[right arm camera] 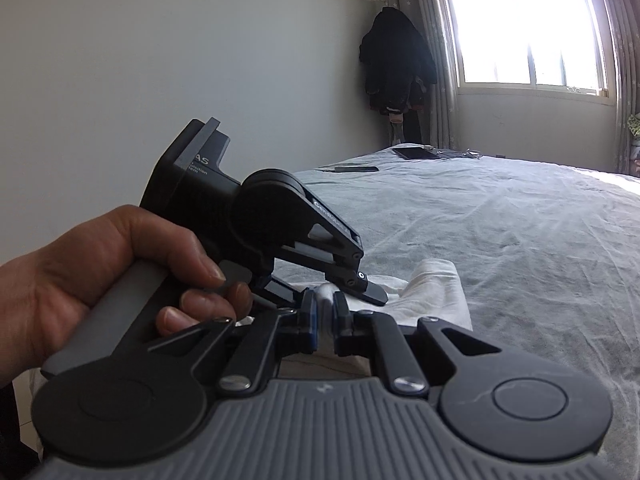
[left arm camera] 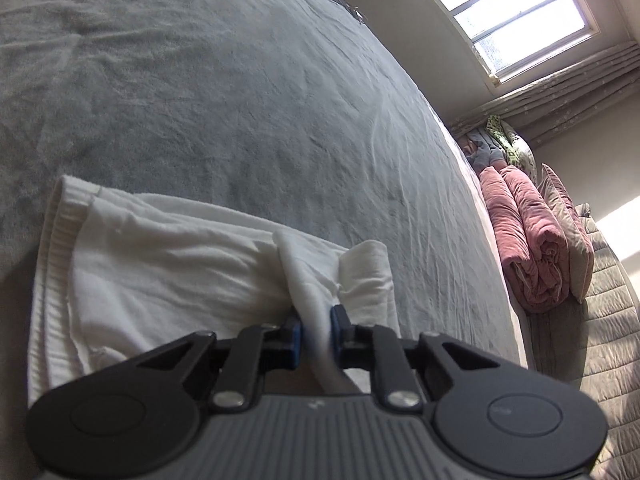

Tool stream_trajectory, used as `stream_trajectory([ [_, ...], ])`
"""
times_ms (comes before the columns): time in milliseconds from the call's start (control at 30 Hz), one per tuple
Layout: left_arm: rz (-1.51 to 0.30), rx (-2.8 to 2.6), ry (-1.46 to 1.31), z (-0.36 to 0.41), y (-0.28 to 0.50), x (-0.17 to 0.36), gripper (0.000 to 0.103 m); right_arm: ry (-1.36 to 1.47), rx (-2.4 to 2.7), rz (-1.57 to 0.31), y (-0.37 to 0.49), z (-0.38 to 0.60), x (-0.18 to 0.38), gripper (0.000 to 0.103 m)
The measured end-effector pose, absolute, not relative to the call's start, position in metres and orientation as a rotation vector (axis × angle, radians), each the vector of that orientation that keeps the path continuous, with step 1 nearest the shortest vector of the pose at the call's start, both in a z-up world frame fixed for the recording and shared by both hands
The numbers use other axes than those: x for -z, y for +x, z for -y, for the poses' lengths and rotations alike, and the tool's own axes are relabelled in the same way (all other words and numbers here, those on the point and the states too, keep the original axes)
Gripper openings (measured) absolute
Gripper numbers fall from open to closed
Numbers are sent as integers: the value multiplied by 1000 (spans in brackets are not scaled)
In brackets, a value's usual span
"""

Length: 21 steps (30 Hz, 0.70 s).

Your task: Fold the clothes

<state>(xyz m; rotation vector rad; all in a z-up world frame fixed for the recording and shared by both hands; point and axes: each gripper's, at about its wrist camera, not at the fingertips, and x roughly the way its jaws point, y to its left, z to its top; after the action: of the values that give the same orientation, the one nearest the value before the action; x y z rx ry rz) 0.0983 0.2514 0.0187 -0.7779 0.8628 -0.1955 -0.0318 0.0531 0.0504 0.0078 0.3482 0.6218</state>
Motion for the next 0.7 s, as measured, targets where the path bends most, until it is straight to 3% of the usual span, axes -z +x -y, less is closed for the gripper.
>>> stream_trajectory([
  [233, -751, 189, -721, -272, 91, -38, 7, 2, -636, -341, -36, -71, -54, 10],
  [700, -697, 182, -606, -311, 76, -48, 6, 54, -679, -382, -34, -95, -53, 10],
])
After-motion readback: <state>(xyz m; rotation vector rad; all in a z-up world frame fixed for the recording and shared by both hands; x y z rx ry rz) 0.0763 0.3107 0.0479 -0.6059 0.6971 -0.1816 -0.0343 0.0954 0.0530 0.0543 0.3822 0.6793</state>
